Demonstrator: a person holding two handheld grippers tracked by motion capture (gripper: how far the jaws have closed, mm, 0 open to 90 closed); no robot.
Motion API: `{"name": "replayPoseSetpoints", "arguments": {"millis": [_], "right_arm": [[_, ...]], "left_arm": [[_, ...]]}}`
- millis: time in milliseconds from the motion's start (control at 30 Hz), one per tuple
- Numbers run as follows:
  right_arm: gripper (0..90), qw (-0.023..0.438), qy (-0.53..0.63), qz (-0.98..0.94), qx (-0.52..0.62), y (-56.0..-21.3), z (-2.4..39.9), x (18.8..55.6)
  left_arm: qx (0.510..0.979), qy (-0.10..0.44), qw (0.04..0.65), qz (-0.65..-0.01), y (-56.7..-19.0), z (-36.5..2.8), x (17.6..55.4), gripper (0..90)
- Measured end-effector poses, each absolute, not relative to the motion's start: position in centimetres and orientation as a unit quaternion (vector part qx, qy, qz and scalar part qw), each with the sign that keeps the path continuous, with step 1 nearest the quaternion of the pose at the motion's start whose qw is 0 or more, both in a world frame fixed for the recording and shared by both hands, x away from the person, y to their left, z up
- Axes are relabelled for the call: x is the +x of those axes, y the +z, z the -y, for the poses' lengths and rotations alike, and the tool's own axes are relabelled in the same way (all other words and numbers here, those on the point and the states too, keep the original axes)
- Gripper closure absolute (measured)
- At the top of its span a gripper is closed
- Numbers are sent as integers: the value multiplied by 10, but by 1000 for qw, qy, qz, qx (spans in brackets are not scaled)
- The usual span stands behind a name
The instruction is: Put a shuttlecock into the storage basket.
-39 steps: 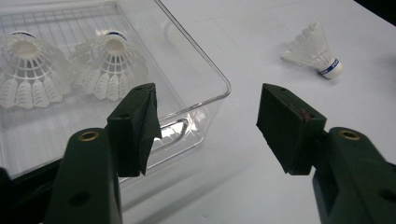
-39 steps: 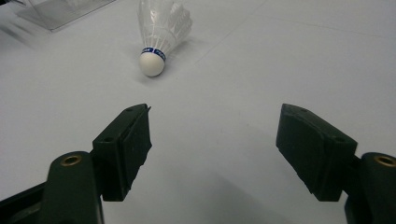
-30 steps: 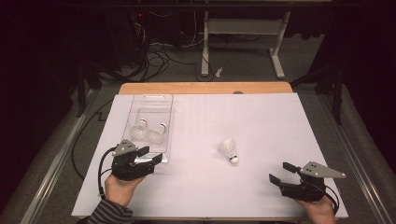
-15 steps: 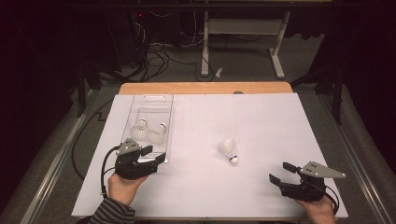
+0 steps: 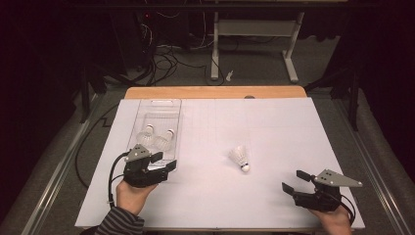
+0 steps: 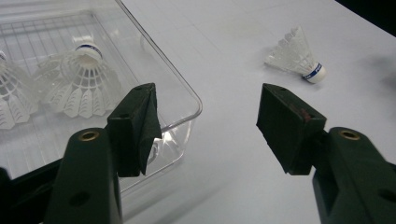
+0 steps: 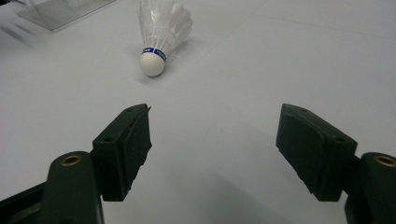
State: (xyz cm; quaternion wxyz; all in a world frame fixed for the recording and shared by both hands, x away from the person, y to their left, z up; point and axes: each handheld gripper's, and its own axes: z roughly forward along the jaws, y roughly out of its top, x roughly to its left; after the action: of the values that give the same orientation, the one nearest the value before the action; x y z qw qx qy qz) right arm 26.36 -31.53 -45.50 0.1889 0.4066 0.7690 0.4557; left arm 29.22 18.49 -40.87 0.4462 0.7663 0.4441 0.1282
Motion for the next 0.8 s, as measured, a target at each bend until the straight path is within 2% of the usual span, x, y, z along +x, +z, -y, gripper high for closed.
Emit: {"name": "replayPoseSetpoints", "arguments": {"millis": [800], "right_arm": [[269, 188, 456, -769, 407, -455, 315, 264]], "left_arm": [[772, 121, 447, -435, -408, -173, 298, 392]]}}
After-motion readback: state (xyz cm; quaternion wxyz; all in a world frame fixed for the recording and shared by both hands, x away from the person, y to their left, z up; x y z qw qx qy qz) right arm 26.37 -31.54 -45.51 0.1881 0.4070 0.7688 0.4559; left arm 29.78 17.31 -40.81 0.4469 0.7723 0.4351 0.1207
